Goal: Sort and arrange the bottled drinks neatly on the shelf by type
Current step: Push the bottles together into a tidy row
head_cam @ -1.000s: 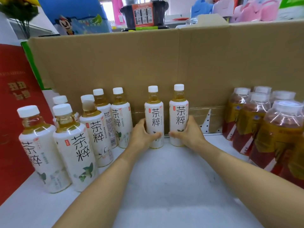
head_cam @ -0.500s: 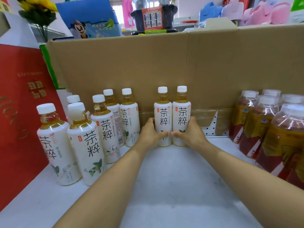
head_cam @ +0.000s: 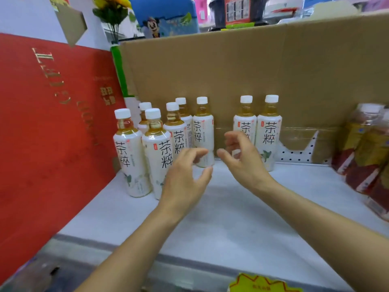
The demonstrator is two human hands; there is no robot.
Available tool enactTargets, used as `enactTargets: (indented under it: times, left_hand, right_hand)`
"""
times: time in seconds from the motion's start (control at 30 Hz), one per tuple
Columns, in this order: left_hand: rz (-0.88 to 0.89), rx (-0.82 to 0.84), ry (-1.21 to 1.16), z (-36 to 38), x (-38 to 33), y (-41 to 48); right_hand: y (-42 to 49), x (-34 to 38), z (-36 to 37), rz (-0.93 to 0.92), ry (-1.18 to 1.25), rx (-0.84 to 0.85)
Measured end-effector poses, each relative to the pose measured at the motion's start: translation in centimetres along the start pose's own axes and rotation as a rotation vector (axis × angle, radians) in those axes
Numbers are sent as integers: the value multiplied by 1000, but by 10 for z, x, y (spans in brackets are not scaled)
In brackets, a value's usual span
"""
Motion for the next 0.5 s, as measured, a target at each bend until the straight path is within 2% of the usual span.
enactTargets:
  times: [0.1, 0.17, 0.23, 0.3, 0.4, 0.5]
  left_hand:
    - [5, -273, 10, -62, 12, -9]
    - [-153, -416, -3, -91, 45, -13]
    - [-345, -468, 7, -107, 82, -15]
    - [-496, -383, -11, -111, 114, -8]
    - [-678, -182, -189, -94, 136, 1]
    - [-698, -104, -214, -91, 143, 5]
  right_hand:
    - [-17, 16, 45, 60, 71, 212]
    - [-30, 25, 74, 112, 92, 345]
    - [-44, 31, 98, 187, 132, 408]
    - [-54, 37, 119, 253, 206, 412]
    - [-58, 33, 134, 333, 230, 371]
    - [-57, 28, 141, 354, 199, 366]
Point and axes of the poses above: each hand's wrist, its own y-axis towards the middle knuckle, its own z-axis out of the palm, x = y × z, the point moved 9 cm from there along y, towards the middle knuckle, and after that the axes turned 12 degrees about -x, right-handed, at the moved point
